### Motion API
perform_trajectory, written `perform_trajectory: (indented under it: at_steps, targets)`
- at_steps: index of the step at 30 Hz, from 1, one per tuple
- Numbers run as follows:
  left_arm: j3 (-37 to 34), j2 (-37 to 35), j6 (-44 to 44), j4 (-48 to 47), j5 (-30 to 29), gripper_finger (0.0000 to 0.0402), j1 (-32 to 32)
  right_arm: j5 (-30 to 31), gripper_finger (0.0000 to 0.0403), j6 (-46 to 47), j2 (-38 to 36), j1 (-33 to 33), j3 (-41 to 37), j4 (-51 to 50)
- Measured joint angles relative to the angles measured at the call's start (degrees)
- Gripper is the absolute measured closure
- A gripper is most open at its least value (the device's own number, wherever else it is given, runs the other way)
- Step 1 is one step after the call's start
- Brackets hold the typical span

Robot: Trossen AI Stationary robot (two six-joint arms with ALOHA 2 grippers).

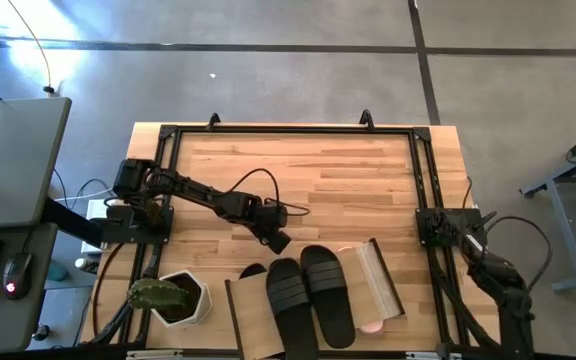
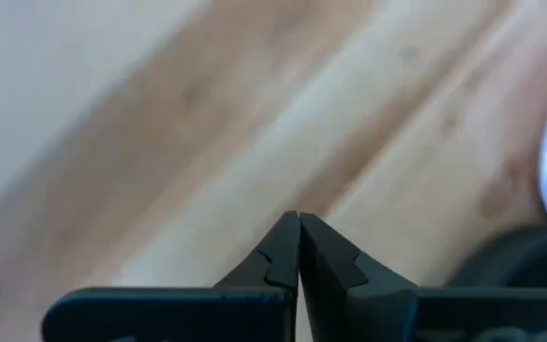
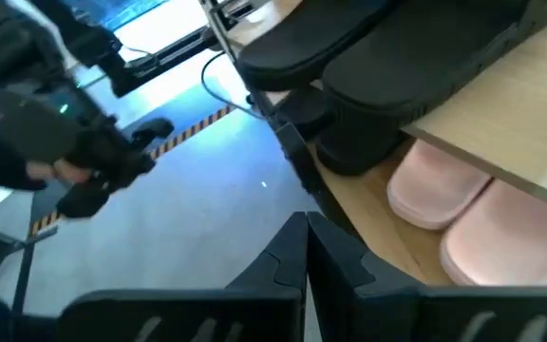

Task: Pick and place slides into the shelf
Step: Adjust the slippers on the shelf

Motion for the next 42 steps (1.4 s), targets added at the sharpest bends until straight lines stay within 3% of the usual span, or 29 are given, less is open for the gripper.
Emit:
perform_trajectory:
  at_steps: [8, 14, 21, 24, 30, 38, 42]
  targets:
    - [0.00, 0.00, 0.77, 2.89, -0.89, 0.0401, 1.19, -0.72, 0.0403, 16.59, -1.65, 4.20, -13.18, -0.10]
    - [0.00, 0.37, 1.12, 9.17, 2.63, 0.0401, 1.08, -1.97, 0.0403, 15.54, -1.66, 3.81, -18.44, 0.36]
    - [0.02, 0.39, 1.20, 9.47, 2.67, 0.0402, 1.08, -0.06, 0.0403, 13.15, -1.57, 2.64, -17.33, -0.32]
    - [0.02, 0.39, 1.19, 9.40, 2.95, 0.0401, 1.08, -1.91, 0.0403, 6.91, -1.57, 1.02, -15.09, 1.24]
    - [0.02, 0.18, 1.01, 9.46, 4.40, 0.0401, 0.90, 1.97, 0.0403, -6.35, -1.57, -4.45, -8.40, 4.54]
    - [0.02, 0.15, 1.92, 9.47, 5.11, 0.0402, 0.66, -6.90, 0.0403, -32.13, -1.57, -12.49, 0.98, 14.59]
    - [0.00, -0.61, 2.51, 9.62, 5.96, 0.0401, 0.71, -13.85, 0.0403, -45.35, -6.41, -16.55, -2.92, 24.44]
